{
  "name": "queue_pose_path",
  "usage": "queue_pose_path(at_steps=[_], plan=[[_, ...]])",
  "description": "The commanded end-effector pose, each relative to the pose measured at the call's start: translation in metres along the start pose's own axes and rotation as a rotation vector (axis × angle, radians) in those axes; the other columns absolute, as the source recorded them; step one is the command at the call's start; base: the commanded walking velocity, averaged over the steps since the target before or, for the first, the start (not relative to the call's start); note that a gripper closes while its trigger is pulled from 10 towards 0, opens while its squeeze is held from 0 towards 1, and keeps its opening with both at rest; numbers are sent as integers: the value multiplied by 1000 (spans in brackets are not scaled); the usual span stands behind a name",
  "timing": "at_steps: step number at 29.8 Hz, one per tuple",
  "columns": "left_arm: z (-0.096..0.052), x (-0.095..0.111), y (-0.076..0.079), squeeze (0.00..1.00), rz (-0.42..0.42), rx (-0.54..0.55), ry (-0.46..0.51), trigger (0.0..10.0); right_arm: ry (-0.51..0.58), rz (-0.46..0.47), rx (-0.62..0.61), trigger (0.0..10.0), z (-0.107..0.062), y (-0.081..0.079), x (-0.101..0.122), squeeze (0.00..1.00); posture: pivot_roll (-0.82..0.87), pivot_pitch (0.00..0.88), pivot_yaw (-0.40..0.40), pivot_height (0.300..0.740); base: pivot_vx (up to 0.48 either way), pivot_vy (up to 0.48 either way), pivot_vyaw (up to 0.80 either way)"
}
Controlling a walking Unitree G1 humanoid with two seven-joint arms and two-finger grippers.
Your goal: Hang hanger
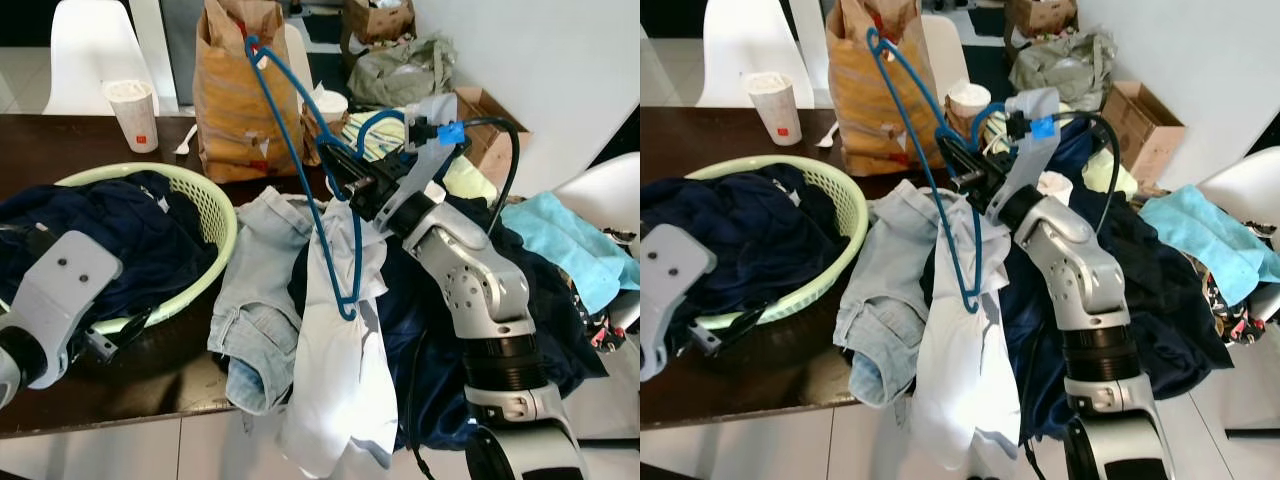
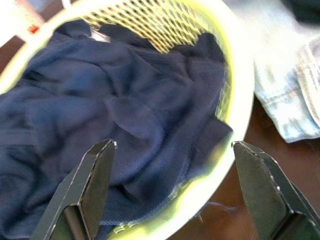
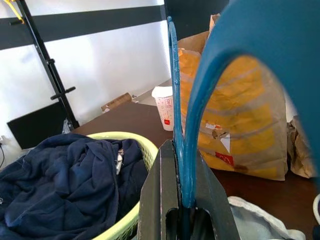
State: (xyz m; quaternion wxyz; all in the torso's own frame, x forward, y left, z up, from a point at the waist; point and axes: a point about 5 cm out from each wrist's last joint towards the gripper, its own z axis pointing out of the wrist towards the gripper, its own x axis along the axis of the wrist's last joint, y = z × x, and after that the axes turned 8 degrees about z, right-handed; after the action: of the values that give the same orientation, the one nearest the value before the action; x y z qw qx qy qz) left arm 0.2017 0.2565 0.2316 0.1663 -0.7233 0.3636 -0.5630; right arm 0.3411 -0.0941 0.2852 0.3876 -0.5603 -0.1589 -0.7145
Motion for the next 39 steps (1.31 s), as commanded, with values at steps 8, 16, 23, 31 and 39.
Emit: queue_pose_path(at_steps=[8,16,23,31,39], plan=[[5,-9,11,0,24,-28,-34,10000,-7,-11,-27,10000,-4,5,-2,0,42,141,-75,740,0,0,0],[16,-7,14,0,45,26,-7,10000,-8,-12,-30,10000,-4,5,-1,0,33,146,-78,740,0,0,0],[19,5,1,0,36,129,60,10000,-8,-12,-31,10000,-4,5,-1,0,36,149,-80,740,0,0,0],[19,14,-2,0,7,160,111,10000,-8,-7,-30,10000,-3,4,-1,0,37,155,-82,740,0,0,0],[22,24,18,0,-62,16,189,10000,-10,-8,-32,10000,-3,5,-2,0,34,157,-78,740,0,0,0]])
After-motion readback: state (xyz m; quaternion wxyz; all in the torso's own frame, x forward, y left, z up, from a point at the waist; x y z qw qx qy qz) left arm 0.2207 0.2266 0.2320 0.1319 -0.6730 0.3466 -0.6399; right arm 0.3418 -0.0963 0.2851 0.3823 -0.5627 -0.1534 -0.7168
